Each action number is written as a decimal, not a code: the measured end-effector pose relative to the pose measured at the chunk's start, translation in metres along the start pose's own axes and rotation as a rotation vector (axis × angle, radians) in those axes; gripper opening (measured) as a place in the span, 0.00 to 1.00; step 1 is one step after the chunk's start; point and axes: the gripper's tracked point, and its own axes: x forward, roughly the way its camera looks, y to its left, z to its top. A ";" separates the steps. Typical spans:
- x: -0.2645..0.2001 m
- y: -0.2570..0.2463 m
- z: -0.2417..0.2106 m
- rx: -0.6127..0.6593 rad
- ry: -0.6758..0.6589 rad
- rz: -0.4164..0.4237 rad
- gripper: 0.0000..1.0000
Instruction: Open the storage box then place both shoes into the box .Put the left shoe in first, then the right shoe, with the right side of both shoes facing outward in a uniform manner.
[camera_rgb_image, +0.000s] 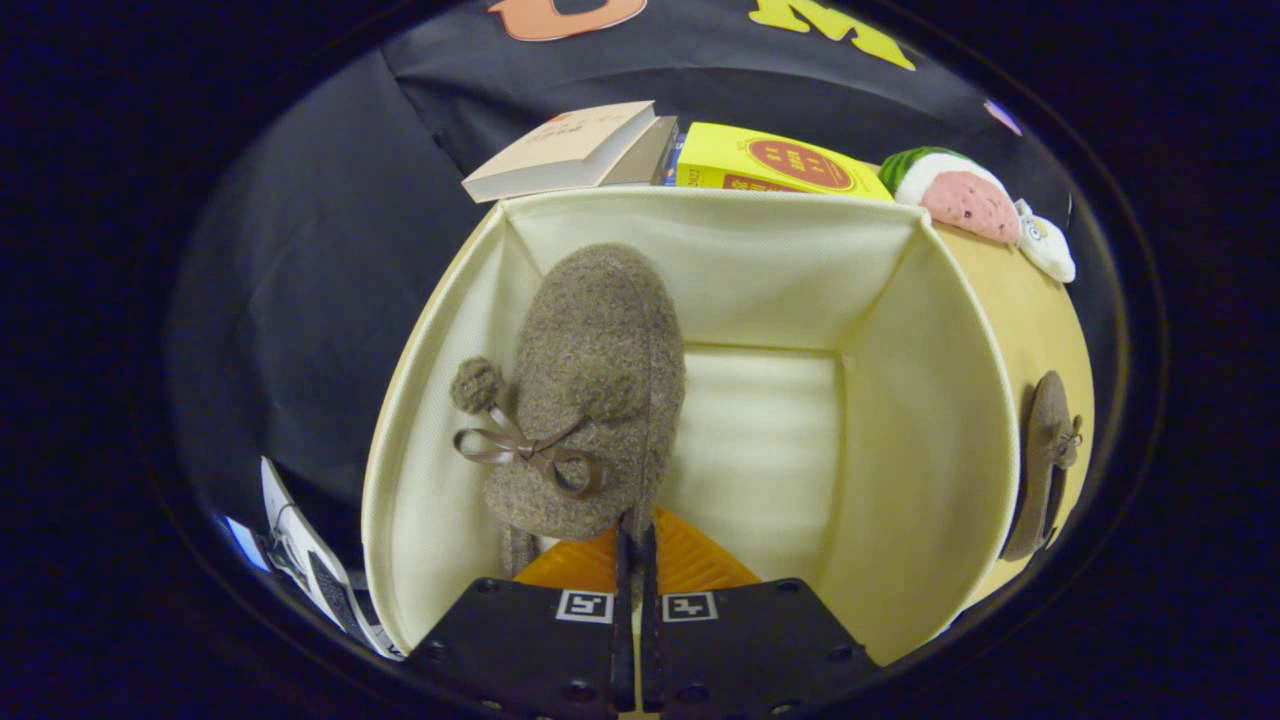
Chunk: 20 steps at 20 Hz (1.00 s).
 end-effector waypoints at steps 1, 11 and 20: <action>-0.004 0.000 0.002 0.000 -0.009 0.009 0.04; -0.095 -0.028 -0.001 -0.097 -0.185 0.061 0.94; -0.159 -0.135 -0.025 -0.034 -0.217 -0.100 0.97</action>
